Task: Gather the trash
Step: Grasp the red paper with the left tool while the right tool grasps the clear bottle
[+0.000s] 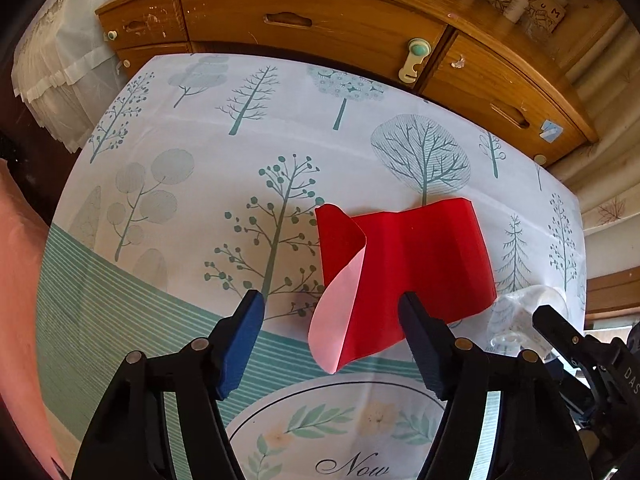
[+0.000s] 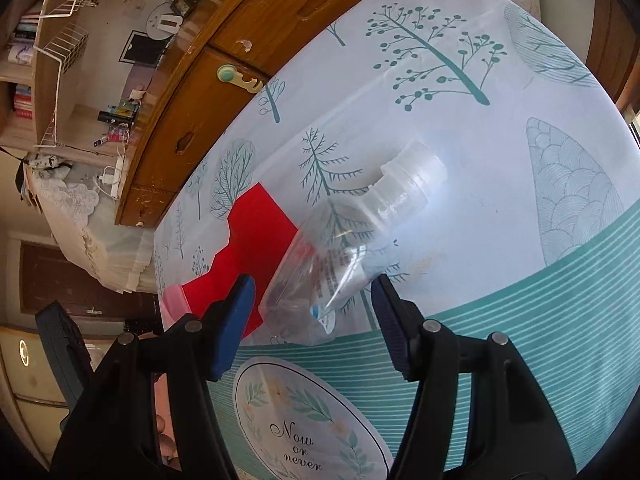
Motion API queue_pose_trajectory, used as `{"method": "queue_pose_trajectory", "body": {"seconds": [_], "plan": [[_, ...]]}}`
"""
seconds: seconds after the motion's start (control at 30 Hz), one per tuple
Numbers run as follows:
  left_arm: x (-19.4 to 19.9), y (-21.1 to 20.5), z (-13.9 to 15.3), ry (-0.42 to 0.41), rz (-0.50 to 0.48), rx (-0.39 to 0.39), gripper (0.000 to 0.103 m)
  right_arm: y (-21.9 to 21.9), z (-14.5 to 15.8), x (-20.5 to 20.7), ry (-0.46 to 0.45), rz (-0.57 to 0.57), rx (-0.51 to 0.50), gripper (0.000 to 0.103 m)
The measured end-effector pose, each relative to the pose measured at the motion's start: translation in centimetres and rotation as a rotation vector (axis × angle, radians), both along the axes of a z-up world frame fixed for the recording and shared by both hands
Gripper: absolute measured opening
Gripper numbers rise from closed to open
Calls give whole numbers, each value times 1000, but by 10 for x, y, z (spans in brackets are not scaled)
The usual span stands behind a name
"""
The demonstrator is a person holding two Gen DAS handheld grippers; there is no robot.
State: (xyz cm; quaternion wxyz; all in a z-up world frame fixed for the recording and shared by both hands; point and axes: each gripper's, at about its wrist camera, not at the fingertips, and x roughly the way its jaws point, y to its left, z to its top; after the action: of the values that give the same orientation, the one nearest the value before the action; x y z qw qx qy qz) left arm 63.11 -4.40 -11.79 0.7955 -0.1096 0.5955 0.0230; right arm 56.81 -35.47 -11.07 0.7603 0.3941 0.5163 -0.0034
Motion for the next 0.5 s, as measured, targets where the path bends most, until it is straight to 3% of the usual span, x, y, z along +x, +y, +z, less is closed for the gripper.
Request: {"method": "queue_pose_trajectory", "body": {"seconds": [0.1, 0.2, 0.27, 0.43, 0.5], "plan": [[6, -3, -6, 1, 5, -12, 61, 0, -4, 6, 5, -8, 1, 58], [10, -9, -10, 11, -3, -22, 39, 1, -4, 9, -8, -12, -13, 58], [11, -12, -12, 16, -13, -30, 17, 5, -3, 14, -14, 0, -40, 56], [0, -24, -2, -21, -59, 32, 11, 15, 8, 14, -66, 55, -67, 29], [-8, -25, 5, -36, -68, 34, 9, 21, 14, 10, -72, 78, -113, 29]]}}
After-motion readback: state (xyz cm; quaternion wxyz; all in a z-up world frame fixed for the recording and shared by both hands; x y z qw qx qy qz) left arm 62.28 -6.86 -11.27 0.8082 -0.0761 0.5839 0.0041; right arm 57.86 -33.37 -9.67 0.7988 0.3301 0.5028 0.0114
